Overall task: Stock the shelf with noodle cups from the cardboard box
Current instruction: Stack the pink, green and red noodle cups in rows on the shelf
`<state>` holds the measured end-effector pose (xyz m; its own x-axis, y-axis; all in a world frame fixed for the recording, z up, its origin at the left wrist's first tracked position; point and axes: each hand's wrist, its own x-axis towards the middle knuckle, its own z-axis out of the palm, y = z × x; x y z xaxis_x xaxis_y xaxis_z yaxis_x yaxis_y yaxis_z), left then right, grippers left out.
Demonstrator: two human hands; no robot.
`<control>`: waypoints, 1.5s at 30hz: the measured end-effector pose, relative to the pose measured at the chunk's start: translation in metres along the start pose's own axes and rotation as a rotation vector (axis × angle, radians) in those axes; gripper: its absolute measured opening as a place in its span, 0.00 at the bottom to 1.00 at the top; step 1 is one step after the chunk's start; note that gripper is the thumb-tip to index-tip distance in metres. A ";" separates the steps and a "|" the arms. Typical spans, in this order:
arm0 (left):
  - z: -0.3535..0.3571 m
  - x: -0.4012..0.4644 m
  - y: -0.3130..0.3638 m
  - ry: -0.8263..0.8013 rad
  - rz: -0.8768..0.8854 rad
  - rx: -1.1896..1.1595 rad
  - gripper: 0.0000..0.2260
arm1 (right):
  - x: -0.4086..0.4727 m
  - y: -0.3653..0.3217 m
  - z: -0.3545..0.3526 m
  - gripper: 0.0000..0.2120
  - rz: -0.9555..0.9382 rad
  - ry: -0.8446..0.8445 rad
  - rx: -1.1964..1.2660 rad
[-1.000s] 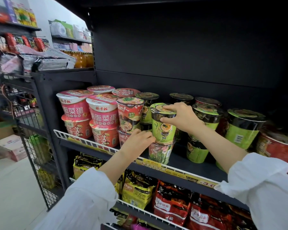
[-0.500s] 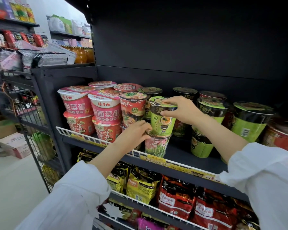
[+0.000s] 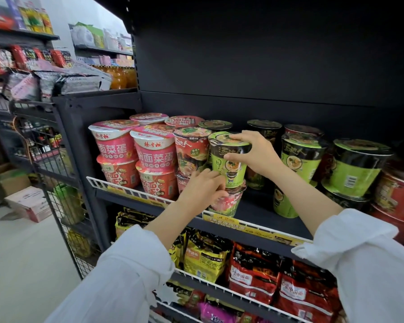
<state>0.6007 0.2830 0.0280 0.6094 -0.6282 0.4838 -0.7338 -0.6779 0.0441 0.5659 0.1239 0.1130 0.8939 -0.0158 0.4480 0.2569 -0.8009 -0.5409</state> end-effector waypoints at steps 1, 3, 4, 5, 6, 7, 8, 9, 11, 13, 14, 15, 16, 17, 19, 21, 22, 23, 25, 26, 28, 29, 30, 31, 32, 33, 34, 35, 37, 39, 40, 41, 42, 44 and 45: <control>-0.001 0.000 -0.002 -0.008 -0.013 -0.056 0.10 | 0.001 -0.001 -0.002 0.30 -0.005 -0.008 -0.007; -0.006 -0.001 -0.012 -0.078 -0.051 -0.170 0.10 | 0.002 0.000 -0.005 0.29 -0.003 -0.030 -0.031; -0.009 -0.004 -0.019 -0.114 -0.065 -0.192 0.10 | 0.001 0.002 -0.007 0.29 0.002 -0.034 -0.041; -0.012 -0.006 -0.025 -0.143 -0.076 -0.189 0.11 | 0.000 0.005 -0.009 0.29 0.009 -0.035 -0.041; -0.014 -0.008 -0.030 -0.155 -0.083 -0.175 0.12 | -0.001 0.007 -0.010 0.29 0.019 -0.033 -0.032; -0.014 -0.010 -0.032 -0.145 -0.087 -0.150 0.13 | -0.002 0.008 -0.011 0.29 0.022 -0.034 -0.023; -0.014 -0.010 -0.033 -0.119 -0.087 -0.110 0.14 | -0.002 0.009 -0.010 0.29 0.018 -0.036 -0.022; -0.014 -0.008 -0.032 -0.093 -0.082 -0.062 0.14 | -0.004 0.009 -0.010 0.29 0.014 -0.035 -0.025; -0.014 -0.003 -0.025 -0.059 -0.063 0.027 0.14 | -0.005 0.010 -0.010 0.29 0.007 -0.028 -0.027; -0.012 0.002 -0.017 -0.038 -0.038 0.092 0.16 | -0.005 0.012 -0.010 0.29 0.014 -0.026 -0.023; -0.008 0.004 -0.012 -0.022 -0.035 0.111 0.16 | -0.005 0.013 -0.011 0.29 0.017 -0.024 -0.022; -0.003 0.005 -0.008 -0.003 -0.040 0.115 0.16 | -0.004 0.014 -0.012 0.29 0.021 -0.024 -0.021; 0.001 0.006 -0.004 0.017 -0.050 0.104 0.16 | -0.002 0.016 -0.012 0.28 0.026 -0.026 -0.018; 0.003 0.005 -0.003 0.032 -0.061 0.084 0.16 | -0.002 0.017 -0.012 0.28 0.033 -0.029 -0.012; 0.002 0.005 -0.009 0.012 -0.076 0.036 0.16 | 0.000 0.018 -0.011 0.28 0.040 -0.047 0.009; -0.004 0.004 -0.021 -0.069 -0.065 0.025 0.18 | 0.003 0.022 -0.009 0.27 0.040 -0.063 0.054; -0.006 0.004 -0.026 -0.118 -0.060 0.034 0.18 | 0.004 0.023 -0.009 0.27 0.049 -0.067 0.097; -0.009 0.005 -0.029 -0.156 -0.057 0.052 0.18 | 0.003 0.022 -0.010 0.26 0.064 -0.076 0.147; -0.010 0.007 -0.030 -0.177 -0.051 0.096 0.17 | 0.002 0.023 -0.010 0.26 0.078 -0.088 0.211; -0.010 0.008 -0.027 -0.163 -0.052 0.109 0.17 | 0.002 0.025 -0.010 0.26 0.078 -0.086 0.215; -0.007 0.009 -0.016 -0.119 -0.072 0.110 0.18 | 0.000 0.026 -0.009 0.25 0.069 -0.078 0.232; -0.004 0.008 -0.007 -0.095 -0.084 0.121 0.18 | 0.000 0.026 -0.009 0.25 0.062 -0.069 0.244; 0.001 0.007 0.001 -0.067 -0.093 0.144 0.18 | 0.000 0.027 -0.008 0.24 0.060 -0.056 0.247; 0.005 0.007 0.008 -0.036 -0.095 0.162 0.18 | 0.000 0.028 -0.007 0.24 0.061 -0.044 0.249; 0.007 0.006 0.011 -0.006 -0.094 0.163 0.18 | -0.001 0.029 -0.008 0.24 0.064 -0.036 0.251; 0.006 0.006 0.010 0.008 -0.094 0.141 0.18 | -0.002 0.030 -0.008 0.24 0.070 -0.030 0.258; 0.003 0.006 0.005 -0.001 -0.092 0.104 0.17 | -0.002 0.032 -0.008 0.24 0.078 -0.029 0.276; -0.001 0.006 -0.003 -0.036 -0.084 0.070 0.18 | -0.003 0.033 -0.008 0.24 0.091 -0.027 0.302; -0.010 0.008 -0.017 -0.145 -0.068 0.073 0.18 | -0.004 0.034 -0.007 0.24 0.104 -0.024 0.342; -0.013 0.010 -0.025 -0.221 -0.068 0.121 0.18 | -0.005 0.032 -0.004 0.25 0.091 -0.007 0.345; -0.013 0.010 -0.024 -0.229 -0.068 0.134 0.18 | -0.005 0.031 -0.002 0.25 0.083 0.008 0.328; -0.012 0.011 -0.023 -0.217 -0.068 0.141 0.19 | -0.005 0.028 0.001 0.26 0.077 0.027 0.298; -0.011 0.011 -0.020 -0.195 -0.071 0.151 0.19 | -0.005 0.027 0.004 0.26 0.070 0.049 0.255; -0.009 0.011 -0.015 -0.137 -0.080 0.182 0.19 | -0.005 0.024 0.011 0.27 0.058 0.093 0.165; -0.008 0.010 -0.012 -0.106 -0.087 0.192 0.19 | -0.005 0.023 0.013 0.28 0.056 0.108 0.135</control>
<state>0.6134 0.2878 0.0397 0.7037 -0.5936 0.3905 -0.6125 -0.7853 -0.0898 0.5726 0.1132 0.0888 0.8655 -0.1279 0.4843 0.2613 -0.7096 -0.6544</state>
